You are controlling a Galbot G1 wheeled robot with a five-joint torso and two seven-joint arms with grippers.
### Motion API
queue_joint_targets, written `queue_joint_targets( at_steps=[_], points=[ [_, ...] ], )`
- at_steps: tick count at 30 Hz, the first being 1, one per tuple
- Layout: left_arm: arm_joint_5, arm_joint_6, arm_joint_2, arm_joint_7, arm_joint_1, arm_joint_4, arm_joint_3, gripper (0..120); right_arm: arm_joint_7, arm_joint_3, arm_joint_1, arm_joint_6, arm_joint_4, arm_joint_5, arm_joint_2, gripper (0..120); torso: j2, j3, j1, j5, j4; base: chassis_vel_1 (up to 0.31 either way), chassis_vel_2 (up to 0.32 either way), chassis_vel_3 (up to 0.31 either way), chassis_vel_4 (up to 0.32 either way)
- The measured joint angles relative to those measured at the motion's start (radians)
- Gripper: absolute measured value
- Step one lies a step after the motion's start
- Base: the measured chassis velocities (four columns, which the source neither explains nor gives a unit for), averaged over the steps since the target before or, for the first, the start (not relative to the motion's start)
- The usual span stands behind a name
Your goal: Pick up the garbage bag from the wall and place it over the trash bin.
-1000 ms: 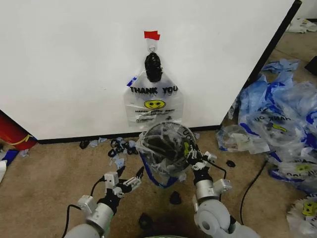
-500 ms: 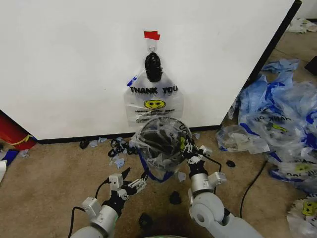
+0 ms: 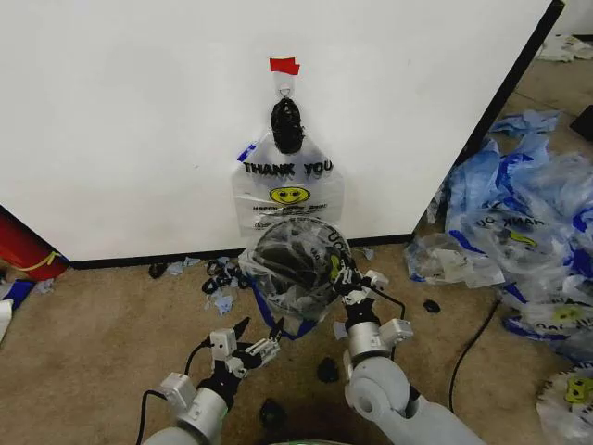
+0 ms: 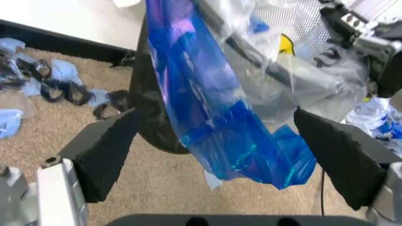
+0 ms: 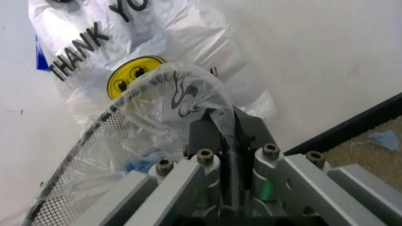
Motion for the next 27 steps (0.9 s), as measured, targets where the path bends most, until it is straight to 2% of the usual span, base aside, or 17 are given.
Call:
queue_joint_targets(
  at_steps=[4, 6, 7, 14, 16, 20, 22, 27],
  points=[
    [0.000, -0.006, -0.006, 0.001, -0.019, 0.018, 0.023, 94, 0.001, -0.002, -0.006, -0.001, 0.007, -0.006, 0.002, 1, 0.000, 0.000, 0.000, 0.0000, 0.0000, 0.000, 0.000, 0.000, 0.000],
    [0.000, -0.011, -0.008, 0.003, -0.027, 0.029, 0.029, 86, 0.002, 0.000, -0.011, -0.001, 0.010, -0.007, 0.001, 1, 0.000, 0.000, 0.000, 0.0001, 0.0000, 0.000, 0.000, 0.000, 0.000],
    [0.000, -0.011, -0.008, 0.003, -0.027, 0.029, 0.029, 86, 0.002, 0.000, -0.011, -0.001, 0.010, -0.007, 0.001, 1, 0.000, 0.000, 0.000, 0.0001, 0.0000, 0.000, 0.000, 0.000, 0.000],
    [0.003, -0.025, -0.020, 0.006, -0.045, 0.056, 0.053, 56, 0.000, 0.005, -0.018, 0.000, 0.019, -0.007, -0.001, 1, 0.000, 0.000, 0.000, 0.0000, 0.0000, 0.000, 0.000, 0.000, 0.000],
    [0.003, -0.026, -0.020, 0.006, -0.047, 0.059, 0.057, 53, 0.000, 0.006, -0.020, 0.001, 0.021, -0.007, -0.002, 1, 0.000, 0.000, 0.000, 0.0000, 0.0000, 0.000, 0.000, 0.000, 0.000],
    [0.003, -0.031, -0.018, 0.006, -0.054, 0.069, 0.063, 34, -0.007, 0.010, -0.032, 0.007, 0.029, -0.004, -0.006, 1, 0.000, 0.000, 0.000, 0.0000, 0.0000, 0.000, 0.000, 0.000, 0.000],
    [0.003, -0.032, -0.018, 0.006, -0.056, 0.070, 0.064, 32, -0.009, 0.010, -0.033, 0.009, 0.030, -0.003, -0.006, 1, 0.000, 0.000, 0.000, 0.0000, 0.0000, 0.000, 0.000, 0.000, 0.000],
    [0.002, -0.036, -0.023, 0.006, -0.066, 0.086, 0.078, 10, -0.019, 0.016, -0.045, 0.018, 0.041, 0.005, -0.008, 1, 0.000, 0.000, 0.000, 0.0000, 0.0000, 0.000, 0.000, 0.000, 0.000]
  ],
)
